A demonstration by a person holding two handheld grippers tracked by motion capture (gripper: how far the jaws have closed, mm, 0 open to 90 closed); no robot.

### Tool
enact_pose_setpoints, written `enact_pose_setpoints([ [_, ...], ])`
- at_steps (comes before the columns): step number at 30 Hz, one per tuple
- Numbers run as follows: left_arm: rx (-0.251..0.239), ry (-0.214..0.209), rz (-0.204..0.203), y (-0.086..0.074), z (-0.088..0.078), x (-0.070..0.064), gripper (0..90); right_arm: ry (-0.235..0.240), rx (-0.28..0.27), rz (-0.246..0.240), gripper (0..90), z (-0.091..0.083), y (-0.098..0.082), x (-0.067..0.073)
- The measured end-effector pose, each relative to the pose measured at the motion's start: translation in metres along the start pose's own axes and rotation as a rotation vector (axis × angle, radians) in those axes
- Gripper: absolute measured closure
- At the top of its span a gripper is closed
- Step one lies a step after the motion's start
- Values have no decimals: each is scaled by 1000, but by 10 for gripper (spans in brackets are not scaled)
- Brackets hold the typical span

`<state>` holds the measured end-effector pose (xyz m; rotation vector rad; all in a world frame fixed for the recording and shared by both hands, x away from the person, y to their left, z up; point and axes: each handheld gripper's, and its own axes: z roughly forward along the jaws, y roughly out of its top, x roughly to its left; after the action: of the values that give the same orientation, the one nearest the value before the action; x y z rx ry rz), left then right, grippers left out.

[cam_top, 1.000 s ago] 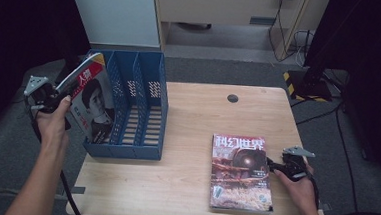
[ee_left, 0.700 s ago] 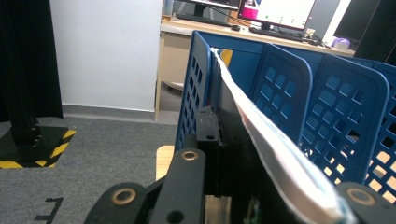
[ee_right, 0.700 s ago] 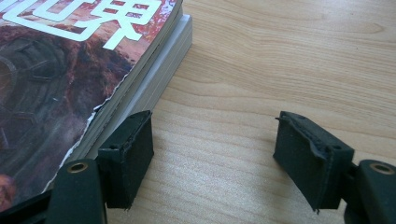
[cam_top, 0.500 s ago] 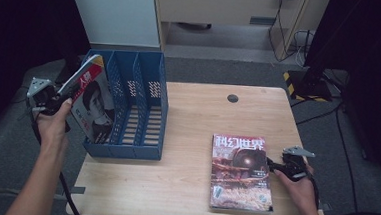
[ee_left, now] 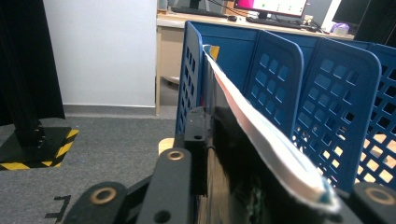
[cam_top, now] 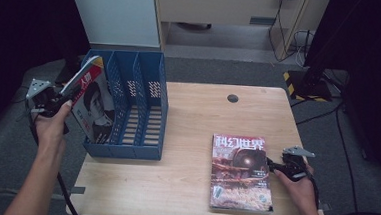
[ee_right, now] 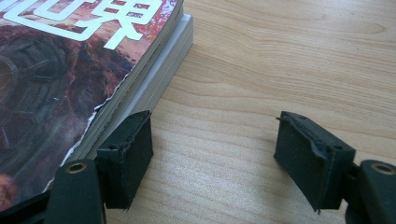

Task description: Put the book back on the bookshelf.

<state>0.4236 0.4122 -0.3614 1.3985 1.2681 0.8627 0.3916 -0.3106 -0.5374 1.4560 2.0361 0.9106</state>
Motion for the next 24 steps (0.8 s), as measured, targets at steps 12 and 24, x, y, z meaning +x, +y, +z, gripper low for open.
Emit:
enact_pose_setpoints([
  [12, 34, 1, 36, -10, -8, -3, 527, 2, 2, 1, 266, 0, 0, 0],
  [24, 57, 8, 45, -23, -11, -3, 411, 2, 2, 1, 265, 0, 0, 0],
])
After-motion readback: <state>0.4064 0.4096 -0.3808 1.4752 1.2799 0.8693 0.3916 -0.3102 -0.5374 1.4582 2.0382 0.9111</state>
